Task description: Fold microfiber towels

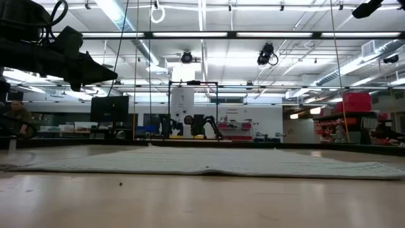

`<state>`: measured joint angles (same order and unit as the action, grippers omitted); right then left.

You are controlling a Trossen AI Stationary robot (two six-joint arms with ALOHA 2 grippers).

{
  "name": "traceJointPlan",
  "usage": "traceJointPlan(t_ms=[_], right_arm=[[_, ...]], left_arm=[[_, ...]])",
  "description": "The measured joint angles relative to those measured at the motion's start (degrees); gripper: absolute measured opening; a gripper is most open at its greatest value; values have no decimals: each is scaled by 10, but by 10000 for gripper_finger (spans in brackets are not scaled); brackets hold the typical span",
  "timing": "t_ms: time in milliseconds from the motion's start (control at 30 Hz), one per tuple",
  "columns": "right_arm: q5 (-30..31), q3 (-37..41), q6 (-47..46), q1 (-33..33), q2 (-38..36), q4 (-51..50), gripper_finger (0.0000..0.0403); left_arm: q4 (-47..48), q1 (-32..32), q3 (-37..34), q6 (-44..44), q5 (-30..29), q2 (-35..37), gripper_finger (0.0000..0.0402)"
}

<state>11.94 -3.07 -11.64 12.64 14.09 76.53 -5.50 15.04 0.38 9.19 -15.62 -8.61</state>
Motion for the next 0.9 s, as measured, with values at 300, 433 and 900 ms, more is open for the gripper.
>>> traceJointPlan(t_ms=[300, 433, 900], right_arm=[[0, 0, 0, 0, 0, 0, 214], [0, 0, 0, 0, 0, 0, 228], [0, 0, 0, 0, 0, 0, 224]], left_arm=[[0, 0, 0, 0, 0, 0, 18], [0, 0, 0, 0, 0, 0, 18], [0, 0, 0, 0, 0, 0, 18]])
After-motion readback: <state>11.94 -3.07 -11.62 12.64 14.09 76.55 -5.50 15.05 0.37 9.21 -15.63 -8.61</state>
